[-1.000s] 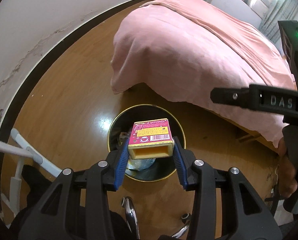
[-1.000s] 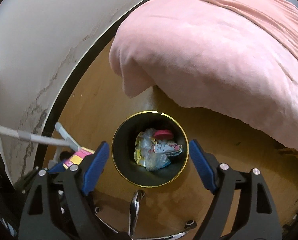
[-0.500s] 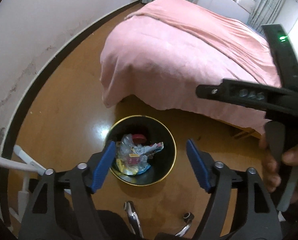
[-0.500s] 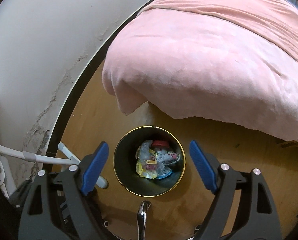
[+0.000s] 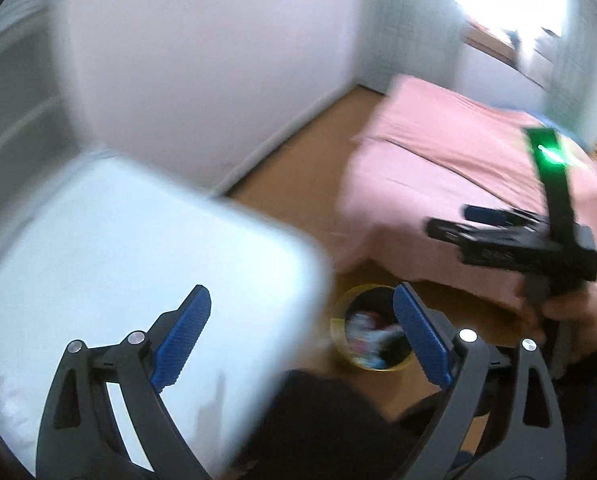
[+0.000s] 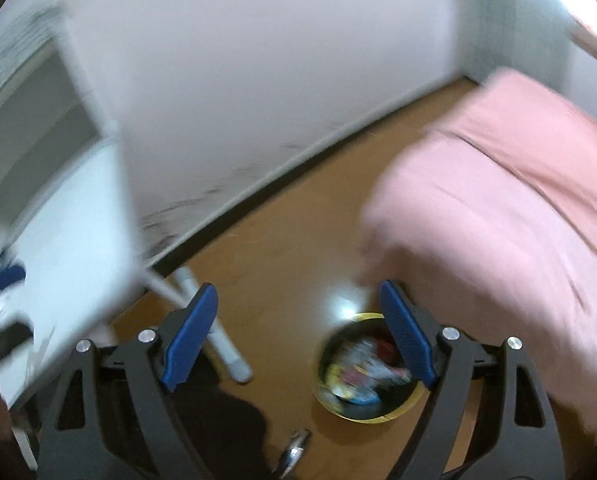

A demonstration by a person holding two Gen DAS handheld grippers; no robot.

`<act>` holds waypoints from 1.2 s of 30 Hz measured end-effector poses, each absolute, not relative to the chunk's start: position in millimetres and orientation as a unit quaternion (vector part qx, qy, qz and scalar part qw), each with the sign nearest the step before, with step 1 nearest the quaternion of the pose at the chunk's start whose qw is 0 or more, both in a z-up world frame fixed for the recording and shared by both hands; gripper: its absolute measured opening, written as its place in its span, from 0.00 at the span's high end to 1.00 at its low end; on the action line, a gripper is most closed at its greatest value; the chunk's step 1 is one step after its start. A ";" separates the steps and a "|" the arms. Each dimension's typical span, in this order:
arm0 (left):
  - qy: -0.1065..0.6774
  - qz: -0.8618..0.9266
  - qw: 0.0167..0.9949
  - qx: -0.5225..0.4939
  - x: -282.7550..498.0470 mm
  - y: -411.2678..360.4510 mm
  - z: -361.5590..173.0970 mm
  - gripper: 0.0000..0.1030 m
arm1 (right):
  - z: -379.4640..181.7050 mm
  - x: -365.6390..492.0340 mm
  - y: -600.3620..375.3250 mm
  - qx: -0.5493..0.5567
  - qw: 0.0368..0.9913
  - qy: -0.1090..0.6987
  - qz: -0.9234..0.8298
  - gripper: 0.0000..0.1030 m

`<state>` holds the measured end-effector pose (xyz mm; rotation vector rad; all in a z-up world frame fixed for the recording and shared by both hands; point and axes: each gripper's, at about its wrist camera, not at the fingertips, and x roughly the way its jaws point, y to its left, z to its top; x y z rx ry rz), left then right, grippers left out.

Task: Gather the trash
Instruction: 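Swing both tools back toward the desk, then grasp the floral cloth mask with right tool while left tool grasps the white tape roll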

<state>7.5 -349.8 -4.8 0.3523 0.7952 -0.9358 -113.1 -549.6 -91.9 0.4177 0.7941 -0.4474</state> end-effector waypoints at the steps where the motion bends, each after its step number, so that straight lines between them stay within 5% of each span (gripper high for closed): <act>1: 0.371 -0.412 0.818 0.155 23.4 -321.9 2.2 0.13 | -82.3 -93.8 -526.3 0.187 0.887 0.380 -0.186 0.22; 14: 0.411 -0.096 0.906 0.037 130.1 0.2 1.8 0.13 | -67.5 118.0 -228.2 0.068 0.876 0.453 0.149 0.22; 23: 0.431 -0.071 0.900 0.007 145.6 50.2 -19.3 0.13 | -82.9 154.2 -151.5 -0.003 0.871 0.466 0.154 0.22; 26: 0.431 -0.079 0.899 0.010 154.0 43.7 -24.3 0.13 | -84.8 153.2 -141.1 -0.034 0.875 0.461 0.146 0.36; 28: 0.432 -0.089 0.897 0.012 164.6 32.8 -24.3 0.13 | -84.7 151.5 -141.7 -0.049 0.878 0.455 0.139 0.62; 30: 0.430 -0.100 0.897 0.020 173.4 18.0 -24.6 0.13 | -84.1 150.0 -147.9 -0.043 0.880 0.454 0.135 0.77; 36: 0.441 -0.127 0.888 0.039 202.1 -30.9 -33.5 0.13 | -81.4 134.7 -176.8 -0.028 0.883 0.452 0.125 0.80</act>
